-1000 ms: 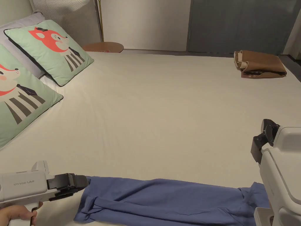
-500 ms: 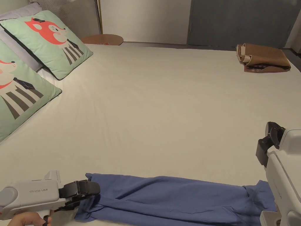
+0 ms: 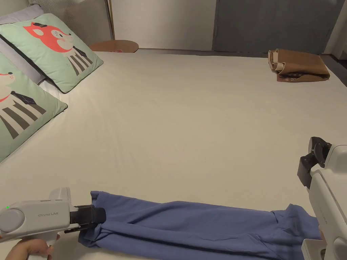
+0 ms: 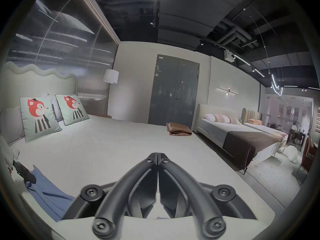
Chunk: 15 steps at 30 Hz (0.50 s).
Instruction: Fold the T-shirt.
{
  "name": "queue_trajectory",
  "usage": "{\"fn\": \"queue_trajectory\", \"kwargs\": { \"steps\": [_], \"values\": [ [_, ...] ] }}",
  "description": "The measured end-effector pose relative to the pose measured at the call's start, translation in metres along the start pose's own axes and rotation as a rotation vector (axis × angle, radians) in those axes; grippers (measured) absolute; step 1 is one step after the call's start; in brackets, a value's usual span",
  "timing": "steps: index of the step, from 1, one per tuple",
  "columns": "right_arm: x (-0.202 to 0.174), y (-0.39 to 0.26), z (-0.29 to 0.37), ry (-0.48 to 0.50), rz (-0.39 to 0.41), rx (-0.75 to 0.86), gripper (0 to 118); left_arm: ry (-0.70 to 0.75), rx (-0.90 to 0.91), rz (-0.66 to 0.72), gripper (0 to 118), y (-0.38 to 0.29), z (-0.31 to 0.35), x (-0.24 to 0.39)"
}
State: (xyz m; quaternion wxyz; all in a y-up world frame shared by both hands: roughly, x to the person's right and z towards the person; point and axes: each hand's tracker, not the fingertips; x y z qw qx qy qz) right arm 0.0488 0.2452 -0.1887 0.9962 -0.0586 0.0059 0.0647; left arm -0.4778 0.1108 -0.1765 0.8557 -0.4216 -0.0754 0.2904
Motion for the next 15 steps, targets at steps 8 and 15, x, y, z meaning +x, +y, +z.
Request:
{"fn": "queue_trajectory", "kwargs": {
  "steps": [8,15],
  "values": [
    [-0.001,0.002,0.004,0.028,-0.024,0.016,0,0.211,0.044,-0.053,3,0.018,0.054,0.000],
    [0.007,0.003,0.012,0.034,-0.030,0.019,0,0.214,-0.004,-0.227,3,0.005,0.023,0.086]
  ]
}}
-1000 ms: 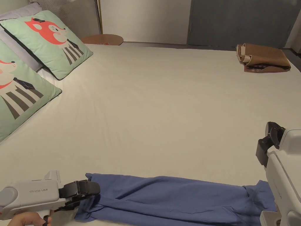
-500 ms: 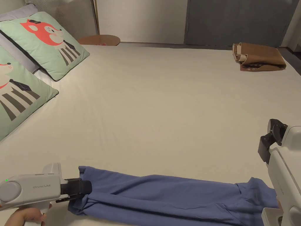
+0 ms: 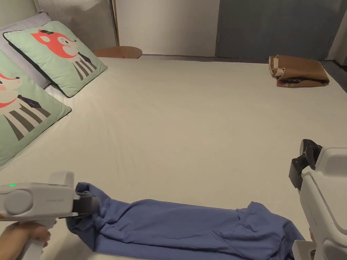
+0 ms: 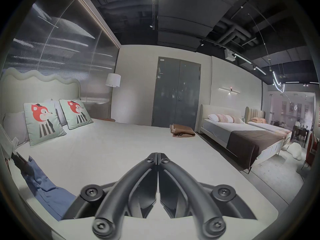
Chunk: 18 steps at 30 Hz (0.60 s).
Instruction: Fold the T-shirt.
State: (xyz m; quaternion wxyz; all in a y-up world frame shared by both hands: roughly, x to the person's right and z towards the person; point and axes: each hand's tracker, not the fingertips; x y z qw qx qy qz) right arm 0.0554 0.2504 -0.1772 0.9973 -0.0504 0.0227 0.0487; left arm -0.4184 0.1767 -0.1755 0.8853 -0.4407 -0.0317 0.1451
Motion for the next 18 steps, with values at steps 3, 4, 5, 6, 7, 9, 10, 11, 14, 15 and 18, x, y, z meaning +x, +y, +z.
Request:
{"fn": "queue_trajectory", "kwargs": {
  "steps": [3,4,5,6,7,9,10,11,14,15,18],
  "values": [
    [0.004,0.002,0.005,-0.001,-0.003,0.004,0,-0.040,-0.024,-0.060,3,-0.001,-0.015,0.052],
    [0.006,0.002,0.006,-0.003,-0.005,0.005,0,-0.066,-0.044,-0.072,3,-0.002,-0.021,0.069],
    [0.010,0.001,0.007,-0.003,-0.006,0.006,0,-0.083,-0.059,-0.074,3,-0.004,-0.028,0.083],
    [0.015,0.001,0.007,-0.006,-0.005,0.007,0,-0.100,-0.073,-0.088,3,-0.006,-0.036,0.097],
    [0.018,0.001,0.008,-0.008,-0.002,0.007,0,-0.108,-0.063,-0.092,3,-0.009,-0.042,0.110],
    [0.022,0.002,0.012,-0.017,0.007,0.011,0,-0.135,-0.088,-0.108,3,-0.010,-0.064,0.116],
    [0.024,0.003,0.014,-0.021,0.016,0.012,0,-0.136,-0.099,-0.111,3,-0.013,-0.071,0.126],
    [0.027,0.003,0.015,-0.021,0.018,0.013,0,-0.135,-0.105,-0.124,3,-0.016,-0.077,0.134],
    [0.032,0.002,0.014,-0.032,0.018,0.012,0,-0.166,-0.125,-0.111,4,-0.023,-0.090,0.154],
    [0.034,0.002,0.014,-0.039,0.020,0.011,0,-0.168,-0.126,-0.103,4,-0.026,-0.094,0.158],
    [0.037,0.000,0.016,-0.048,0.025,0.009,0,-0.145,-0.123,-0.123,29,-0.032,-0.106,0.164]
  ]
}}
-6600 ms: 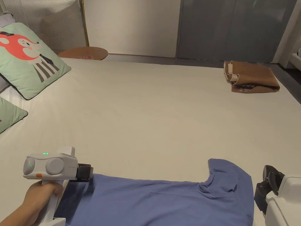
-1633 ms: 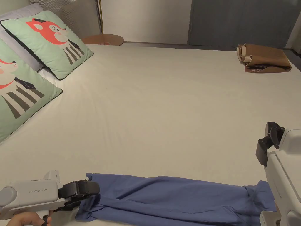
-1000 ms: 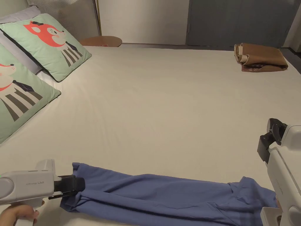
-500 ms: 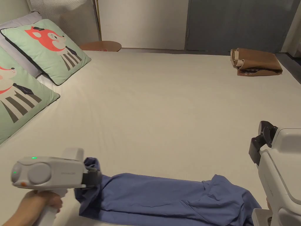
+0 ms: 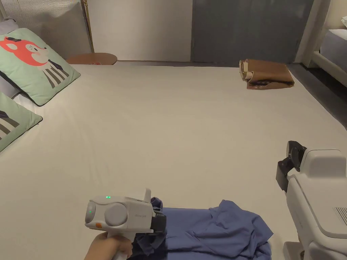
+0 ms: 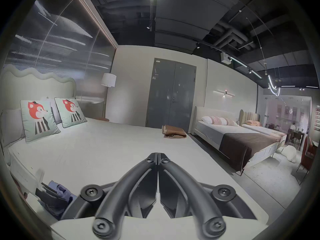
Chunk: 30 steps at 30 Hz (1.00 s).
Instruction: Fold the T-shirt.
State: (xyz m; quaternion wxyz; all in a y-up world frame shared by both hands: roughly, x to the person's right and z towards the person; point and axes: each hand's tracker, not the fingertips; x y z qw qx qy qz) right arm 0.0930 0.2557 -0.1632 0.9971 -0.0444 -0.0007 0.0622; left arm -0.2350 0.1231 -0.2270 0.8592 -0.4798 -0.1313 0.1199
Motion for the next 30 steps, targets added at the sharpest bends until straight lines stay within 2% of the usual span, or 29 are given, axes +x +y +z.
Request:
{"fn": "queue_trajectory", "kwargs": {
  "steps": [1,2,3,5,9,14,15,16,17,19,20,23,26,30],
  "values": [
    [0.001,-0.001,0.001,-0.002,-0.002,-0.002,0,-0.003,0.007,0.000,61,-0.001,0.000,0.000],
    [0.002,-0.001,0.001,-0.002,-0.004,-0.003,0,-0.020,0.010,0.013,87,-0.003,0.006,0.006],
    [0.003,-0.001,0.002,-0.002,-0.005,-0.004,0,-0.037,0.004,0.028,106,-0.003,0.006,0.006],
    [0.004,-0.002,0.002,-0.005,-0.006,-0.008,0,-0.072,0.032,0.051,108,-0.004,0.017,0.005],
    [0.006,-0.006,-0.002,-0.002,-0.020,-0.016,0,-0.023,0.212,0.075,108,-0.005,0.048,-0.001],
    [0.000,-0.005,0.000,0.008,-0.018,-0.010,0,0.229,0.521,0.037,107,-0.019,0.082,-0.014],
    [-0.001,-0.003,0.003,0.009,-0.018,-0.008,0,0.259,0.560,0.014,105,-0.023,0.086,-0.017],
    [-0.002,-0.002,0.003,0.011,-0.019,-0.008,0,0.310,0.594,-0.014,90,-0.028,0.088,-0.018],
    [-0.003,-0.002,0.003,0.012,-0.021,-0.009,0,0.352,0.602,-0.035,67,-0.031,0.087,-0.018],
    [-0.003,0.000,0.004,0.012,-0.024,-0.010,0,0.422,0.576,-0.095,4,-0.036,0.076,-0.017],
    [-0.002,0.002,0.006,0.013,-0.027,-0.011,0,0.431,0.550,-0.110,0,-0.039,0.070,-0.019],
    [-0.003,0.001,0.007,0.013,-0.032,-0.013,0,0.407,0.479,-0.122,0,-0.049,0.043,-0.027],
    [-0.001,0.000,0.008,0.009,-0.027,-0.018,0,0.414,0.393,-0.167,0,-0.059,0.026,-0.005],
    [0.007,-0.001,0.008,-0.002,-0.029,-0.027,0,0.313,0.295,-0.136,0,-0.065,0.007,0.017]
  ]
}}
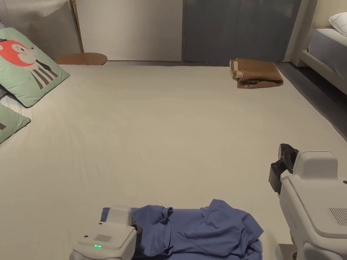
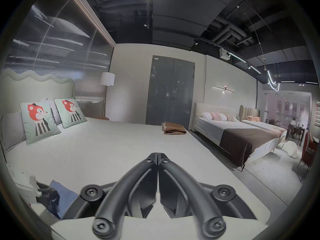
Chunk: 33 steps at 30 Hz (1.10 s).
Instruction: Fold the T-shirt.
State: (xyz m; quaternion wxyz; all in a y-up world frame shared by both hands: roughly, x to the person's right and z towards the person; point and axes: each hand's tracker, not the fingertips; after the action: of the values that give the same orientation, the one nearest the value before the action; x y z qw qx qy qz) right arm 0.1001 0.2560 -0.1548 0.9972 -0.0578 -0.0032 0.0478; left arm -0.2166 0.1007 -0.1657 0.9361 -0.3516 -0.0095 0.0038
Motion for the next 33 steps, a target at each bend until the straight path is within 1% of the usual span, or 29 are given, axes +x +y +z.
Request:
{"fn": "queue_trajectory", "kwargs": {
  "steps": [3,5,7,9,13,15,17,21,25,28,29,30,31,33],
  "values": [
    [0.003,0.001,0.002,-0.014,-0.001,-0.003,0,-0.066,-0.070,0.010,0,-0.003,-0.012,0.020],
    [0.008,0.001,0.003,-0.022,-0.001,-0.004,0,-0.080,-0.073,0.007,0,-0.008,-0.018,0.031],
    [0.014,0.000,0.004,-0.035,-0.002,-0.005,0,-0.102,-0.063,-0.024,0,-0.011,-0.018,0.049],
    [0.017,-0.001,0.003,-0.044,-0.002,-0.007,0,-0.127,-0.055,-0.039,0,-0.009,-0.010,0.066],
    [0.023,-0.003,0.001,-0.059,-0.007,-0.013,0,-0.238,-0.086,-0.031,0,-0.006,-0.013,0.086],
    [0.025,-0.004,0.000,-0.062,-0.009,-0.015,0,-0.227,-0.068,-0.040,0,-0.005,-0.008,0.089],
    [0.025,-0.003,0.001,-0.058,-0.008,-0.016,0,-0.276,-0.021,-0.005,0,0.004,0.003,0.079],
    [0.021,-0.003,-0.003,-0.054,-0.002,-0.016,0,-0.373,0.027,0.141,0,0.033,0.023,0.027],
    [0.013,-0.002,-0.005,-0.036,-0.012,-0.011,0,-0.510,-0.023,0.302,0,0.056,0.032,-0.035],
    [0.006,-0.001,-0.005,-0.019,-0.005,-0.012,0,-0.545,-0.051,0.421,0,0.059,0.032,-0.079],
    [0.005,-0.002,-0.007,-0.012,-0.004,-0.013,0,-0.545,-0.060,0.475,3,0.057,0.030,-0.094],
    [0.004,-0.002,-0.008,-0.008,-0.004,-0.014,0,-0.540,-0.079,0.501,10,0.055,0.027,-0.106],
    [0.002,-0.002,-0.009,-0.005,-0.003,-0.014,0,-0.518,-0.105,0.512,26,0.053,0.025,-0.119],
    [-0.001,-0.002,-0.010,-0.001,-0.001,-0.016,0,-0.511,-0.159,0.513,63,0.046,0.013,-0.140]
  ]
}}
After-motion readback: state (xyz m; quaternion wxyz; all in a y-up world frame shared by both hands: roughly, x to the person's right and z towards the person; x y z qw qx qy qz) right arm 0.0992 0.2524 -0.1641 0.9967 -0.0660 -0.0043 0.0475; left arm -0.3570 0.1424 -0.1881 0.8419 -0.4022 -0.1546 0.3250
